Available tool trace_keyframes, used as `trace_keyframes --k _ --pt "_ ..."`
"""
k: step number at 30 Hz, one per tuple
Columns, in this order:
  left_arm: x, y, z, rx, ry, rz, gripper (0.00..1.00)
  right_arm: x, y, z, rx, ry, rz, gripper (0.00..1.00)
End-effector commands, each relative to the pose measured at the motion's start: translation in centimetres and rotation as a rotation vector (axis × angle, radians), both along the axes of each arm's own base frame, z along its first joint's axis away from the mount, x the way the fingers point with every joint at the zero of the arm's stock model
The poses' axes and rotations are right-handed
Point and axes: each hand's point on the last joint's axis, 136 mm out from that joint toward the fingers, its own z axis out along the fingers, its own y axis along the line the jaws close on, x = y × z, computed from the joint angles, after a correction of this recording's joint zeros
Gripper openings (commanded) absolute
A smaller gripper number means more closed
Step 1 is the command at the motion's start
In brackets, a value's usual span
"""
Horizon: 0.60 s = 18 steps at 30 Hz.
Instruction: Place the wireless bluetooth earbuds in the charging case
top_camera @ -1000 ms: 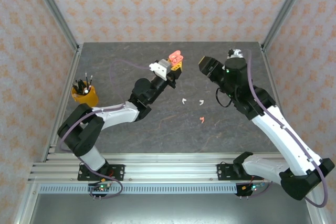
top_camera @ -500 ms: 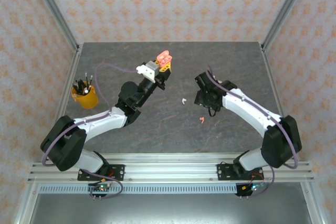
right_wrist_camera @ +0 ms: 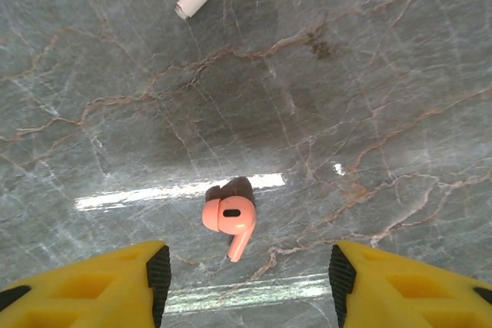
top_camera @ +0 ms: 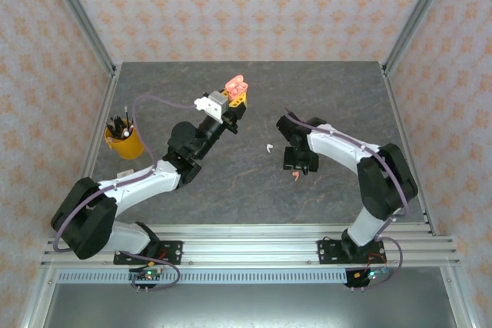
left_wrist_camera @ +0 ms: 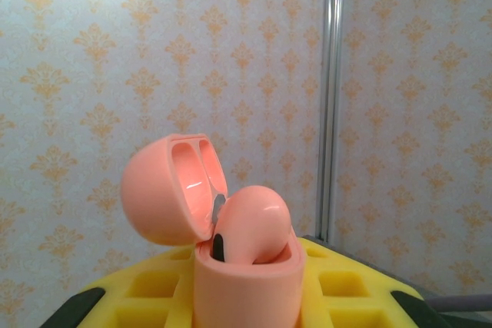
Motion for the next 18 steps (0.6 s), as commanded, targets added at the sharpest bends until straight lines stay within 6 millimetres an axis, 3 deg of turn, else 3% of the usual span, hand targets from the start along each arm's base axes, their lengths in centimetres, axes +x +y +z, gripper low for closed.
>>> trace_keyframes --k 1,18 --pt "-0.6 0.4 1.0 -0.009 -0.029 -0.007 0.00 -0.4 0.0 -1.2 -0.020 0.042 0.025 0.56" --pt "-0.3 0.3 0.5 -0.001 -0.024 0.000 0.00 0.2 -0.1 -2.9 -0.056 0.040 -0.001 0.52"
